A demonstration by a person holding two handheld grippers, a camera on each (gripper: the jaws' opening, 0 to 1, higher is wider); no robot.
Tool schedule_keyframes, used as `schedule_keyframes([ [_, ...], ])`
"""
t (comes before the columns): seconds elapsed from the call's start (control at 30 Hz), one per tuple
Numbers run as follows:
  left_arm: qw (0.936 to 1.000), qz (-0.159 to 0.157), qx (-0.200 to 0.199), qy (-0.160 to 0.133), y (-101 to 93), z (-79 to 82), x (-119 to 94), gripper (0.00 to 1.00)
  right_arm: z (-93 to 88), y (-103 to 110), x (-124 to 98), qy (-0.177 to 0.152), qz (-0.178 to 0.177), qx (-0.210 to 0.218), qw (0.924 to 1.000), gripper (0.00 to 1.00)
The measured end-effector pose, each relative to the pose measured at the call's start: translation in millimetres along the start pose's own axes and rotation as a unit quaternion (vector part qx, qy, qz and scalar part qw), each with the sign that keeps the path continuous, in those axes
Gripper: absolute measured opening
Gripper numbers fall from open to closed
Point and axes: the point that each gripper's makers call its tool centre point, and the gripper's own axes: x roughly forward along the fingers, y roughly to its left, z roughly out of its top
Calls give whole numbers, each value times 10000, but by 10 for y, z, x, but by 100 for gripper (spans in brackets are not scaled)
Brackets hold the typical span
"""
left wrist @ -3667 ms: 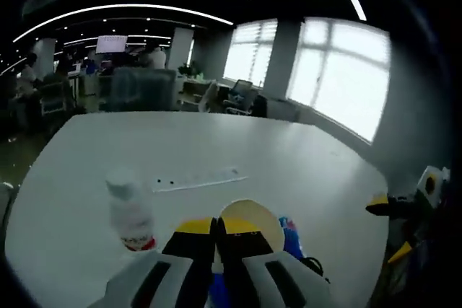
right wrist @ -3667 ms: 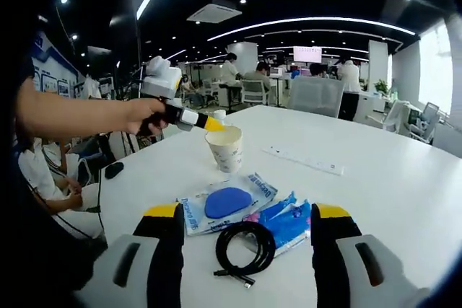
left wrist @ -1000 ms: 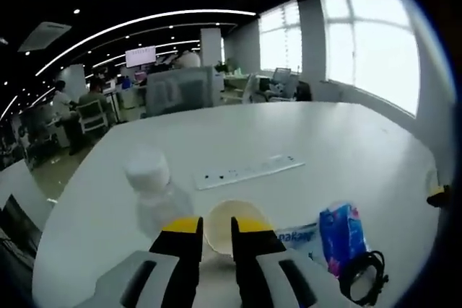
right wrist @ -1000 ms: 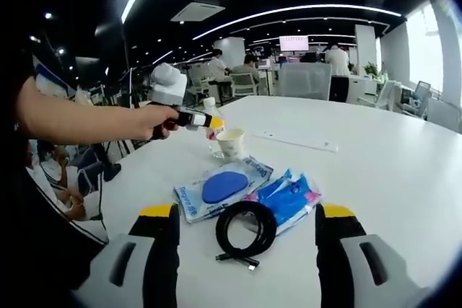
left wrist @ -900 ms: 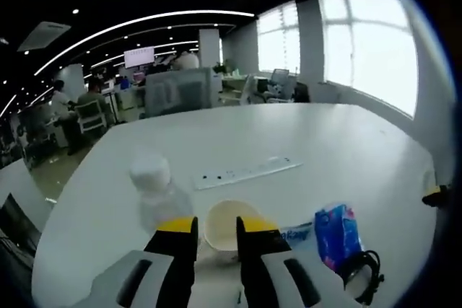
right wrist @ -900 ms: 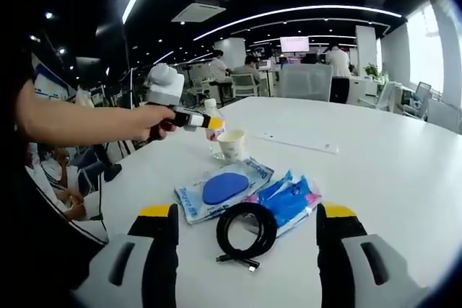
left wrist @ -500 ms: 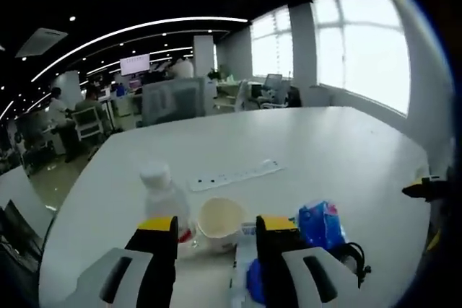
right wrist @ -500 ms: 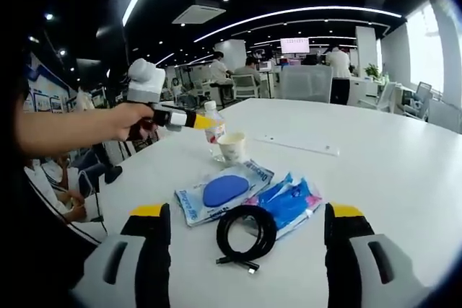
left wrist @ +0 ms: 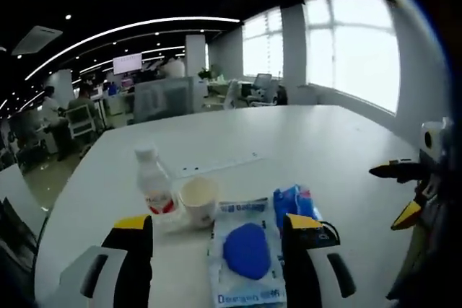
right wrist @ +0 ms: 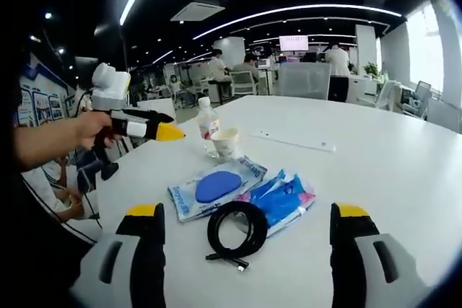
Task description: Arrange the tabletop items into an orderly group along one side of the table until the central work area is clear of visible clutter.
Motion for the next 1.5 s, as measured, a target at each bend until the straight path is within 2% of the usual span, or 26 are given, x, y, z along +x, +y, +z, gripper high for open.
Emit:
schedule_keyframes([
  [0.23, 9995, -291, -123, -22, -172, -102, -168, 84, -92, 21, 33, 129, 16, -7, 9999, 92],
  [0.5, 9988, -474, 27, -101, -296, -219, -341, 94, -225, 57, 121, 323, 47, -99, 9994, 91],
  [0.67, 9978, -645, 81, -127, -357, -275, -340, 99, -311, 97, 184, 474, 101, -241, 9985, 90],
  [0.83, 9949, -976, 243, 15, -574, -387, -288, 100, -412, 133, 252, 616, 149, -280, 9976, 90],
  [0.9, 9918, -1242, 261, 144, -688, -457, -256, 100, -451, 167, 280, 675, 182, -270, 9972, 89],
  [1.03, 9855, -1684, 193, 94, -889, -459, -230, 100, -529, 184, 332, 773, 183, -293, 9964, 88],
  [1.1, 9802, -1899, 522, 206, -986, -522, -192, 99, -555, 187, 346, 773, 174, -313, 9964, 84],
  [1.17, 9757, -2057, 714, 219, -1086, -544, -165, 97, -584, 178, 352, 797, 132, -312, 9962, 81],
  [1.2, 9726, -2166, 786, 310, -1093, -608, -120, 95, -598, 173, 356, 807, 101, -284, 9963, 81],
  [1.27, 9714, -2234, 757, 287, -1140, -590, -69, 89, -617, 160, 371, 789, 61, -244, 9966, 78],
  [1.37, 9651, -2427, 912, 366, -1249, -628, 2, 79, -633, 158, 386, 770, -6, -263, 9967, 71],
  [1.43, 9606, -2535, 1057, 435, -1315, -666, 54, 69, -642, 169, 401, 782, -22, -235, 9967, 69],
  [1.5, 9594, -2569, 1075, 443, -1352, -674, 103, 61, -663, 164, 415, 808, -92, -261, 9963, 64],
])
